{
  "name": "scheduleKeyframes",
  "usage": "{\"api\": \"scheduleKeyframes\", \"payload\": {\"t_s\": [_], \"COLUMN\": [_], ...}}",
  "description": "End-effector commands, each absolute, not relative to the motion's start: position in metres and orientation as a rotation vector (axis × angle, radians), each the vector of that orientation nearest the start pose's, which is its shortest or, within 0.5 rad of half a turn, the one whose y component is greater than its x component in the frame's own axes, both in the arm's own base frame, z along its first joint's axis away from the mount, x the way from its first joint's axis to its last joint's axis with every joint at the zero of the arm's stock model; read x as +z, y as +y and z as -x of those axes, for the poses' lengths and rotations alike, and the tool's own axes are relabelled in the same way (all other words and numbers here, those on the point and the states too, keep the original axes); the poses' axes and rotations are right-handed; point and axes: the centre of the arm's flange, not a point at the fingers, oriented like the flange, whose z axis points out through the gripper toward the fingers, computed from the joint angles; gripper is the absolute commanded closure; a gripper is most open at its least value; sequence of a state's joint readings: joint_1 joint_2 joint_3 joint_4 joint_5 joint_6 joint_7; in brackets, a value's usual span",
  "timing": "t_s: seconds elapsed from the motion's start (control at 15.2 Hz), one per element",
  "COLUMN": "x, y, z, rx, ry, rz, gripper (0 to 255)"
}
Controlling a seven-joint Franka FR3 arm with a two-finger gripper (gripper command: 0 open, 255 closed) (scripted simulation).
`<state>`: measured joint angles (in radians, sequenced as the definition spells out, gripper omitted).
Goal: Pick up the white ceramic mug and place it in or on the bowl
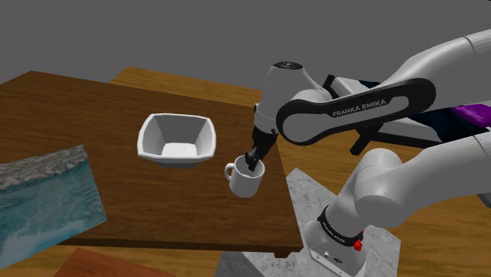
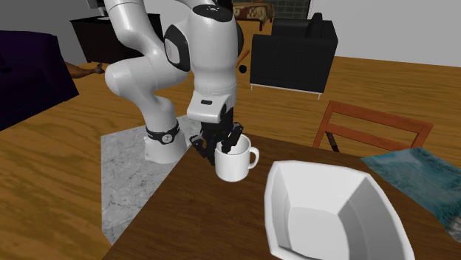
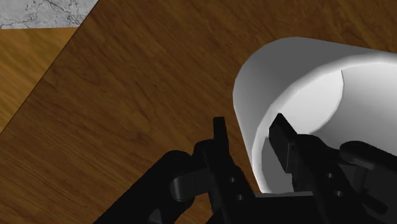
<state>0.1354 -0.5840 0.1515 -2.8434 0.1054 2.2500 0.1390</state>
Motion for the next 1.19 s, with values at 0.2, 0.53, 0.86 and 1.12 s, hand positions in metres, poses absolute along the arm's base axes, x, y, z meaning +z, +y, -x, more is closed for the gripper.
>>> {"api": "scheduleKeyframes", "payload": {"t_s": [0.2,0.53,0.86,1.12], "x": [0.352,0.357,0.384,0.405], "y": [0.09,0.09,0.09,0.09], "z": [-0.318,-0.318,-0.318,-0.318], "rx": [0.018,0.018,0.018,0.018], "ry": [-0.088,-0.088,-0.088,-0.088], "rz": [3.144,3.144,3.144,3.144], "gripper": [255,255,255,255]}}
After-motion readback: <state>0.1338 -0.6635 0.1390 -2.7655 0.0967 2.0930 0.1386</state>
